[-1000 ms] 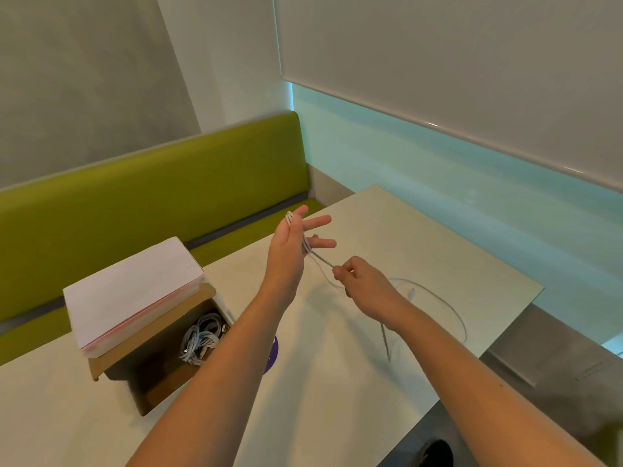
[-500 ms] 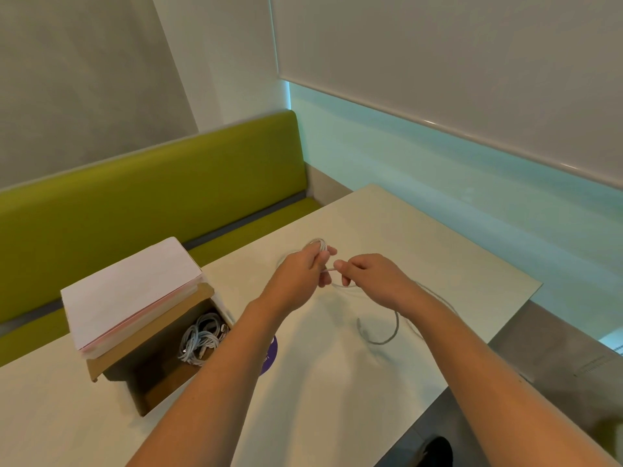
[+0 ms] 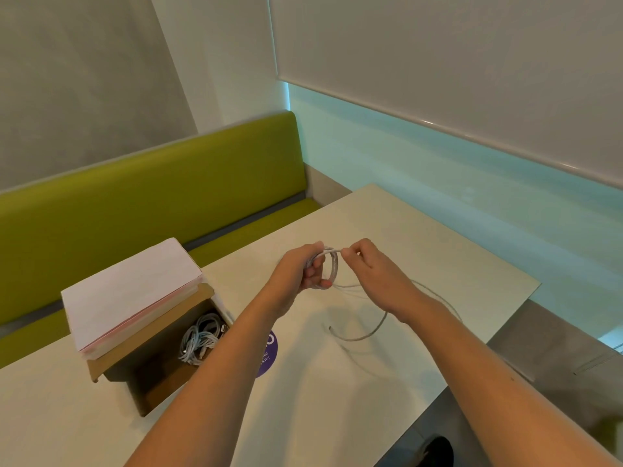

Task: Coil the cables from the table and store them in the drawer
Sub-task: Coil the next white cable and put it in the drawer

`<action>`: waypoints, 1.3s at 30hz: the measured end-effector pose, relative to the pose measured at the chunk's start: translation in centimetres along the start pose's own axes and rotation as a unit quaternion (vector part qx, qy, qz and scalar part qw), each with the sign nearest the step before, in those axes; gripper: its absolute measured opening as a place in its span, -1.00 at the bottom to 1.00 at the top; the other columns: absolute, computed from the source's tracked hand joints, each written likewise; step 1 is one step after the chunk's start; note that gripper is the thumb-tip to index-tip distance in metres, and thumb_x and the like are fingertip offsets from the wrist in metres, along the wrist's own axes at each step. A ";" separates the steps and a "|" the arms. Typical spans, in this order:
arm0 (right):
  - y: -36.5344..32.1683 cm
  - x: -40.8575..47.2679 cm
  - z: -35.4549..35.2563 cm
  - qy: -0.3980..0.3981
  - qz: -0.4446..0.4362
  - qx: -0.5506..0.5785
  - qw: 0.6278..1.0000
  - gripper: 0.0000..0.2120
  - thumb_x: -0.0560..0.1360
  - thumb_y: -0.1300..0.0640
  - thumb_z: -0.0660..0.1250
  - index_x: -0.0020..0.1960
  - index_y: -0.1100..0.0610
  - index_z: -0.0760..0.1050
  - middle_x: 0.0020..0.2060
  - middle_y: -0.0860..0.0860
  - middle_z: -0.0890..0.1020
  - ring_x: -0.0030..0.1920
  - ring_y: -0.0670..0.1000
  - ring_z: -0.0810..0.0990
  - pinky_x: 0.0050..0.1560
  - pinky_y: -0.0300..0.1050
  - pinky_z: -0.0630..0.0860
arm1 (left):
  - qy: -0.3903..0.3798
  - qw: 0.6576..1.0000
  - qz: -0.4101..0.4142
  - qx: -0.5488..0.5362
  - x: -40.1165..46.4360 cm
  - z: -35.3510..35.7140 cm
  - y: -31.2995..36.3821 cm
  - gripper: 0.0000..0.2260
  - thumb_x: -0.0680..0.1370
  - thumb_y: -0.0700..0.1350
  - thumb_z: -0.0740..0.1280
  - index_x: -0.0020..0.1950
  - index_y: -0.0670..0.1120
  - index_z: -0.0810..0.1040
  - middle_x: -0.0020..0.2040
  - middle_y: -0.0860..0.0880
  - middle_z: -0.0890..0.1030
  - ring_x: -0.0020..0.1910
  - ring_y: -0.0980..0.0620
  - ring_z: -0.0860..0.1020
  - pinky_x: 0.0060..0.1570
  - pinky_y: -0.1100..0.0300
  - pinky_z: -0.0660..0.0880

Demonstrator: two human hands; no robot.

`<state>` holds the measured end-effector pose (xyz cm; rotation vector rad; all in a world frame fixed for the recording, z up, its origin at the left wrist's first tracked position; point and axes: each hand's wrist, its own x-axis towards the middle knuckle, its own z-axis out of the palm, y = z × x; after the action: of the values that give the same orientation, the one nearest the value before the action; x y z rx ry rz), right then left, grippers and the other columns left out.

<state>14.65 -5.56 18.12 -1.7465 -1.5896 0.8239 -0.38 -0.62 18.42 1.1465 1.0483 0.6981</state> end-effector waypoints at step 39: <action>0.2 2.0 0.6 0.000 0.027 -0.093 0.995 -0.68 0.66 0.00 0.05 -0.19 0.02 0.43 -0.32 -0.08 0.47 -0.26 0.00 0.44 -0.24 -0.06 0.31 | 0.140 0.973 0.066 0.171 -0.5 1.0 0.2 -0.69 0.69 -0.10 0.08 0.29 -0.11 0.55 0.21 0.01 0.55 0.20 0.05 0.46 0.09 0.24 0.29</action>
<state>14.46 -3.58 17.53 -1.9277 -1.6709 0.7191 0.32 -1.38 18.83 1.4526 1.3781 0.8208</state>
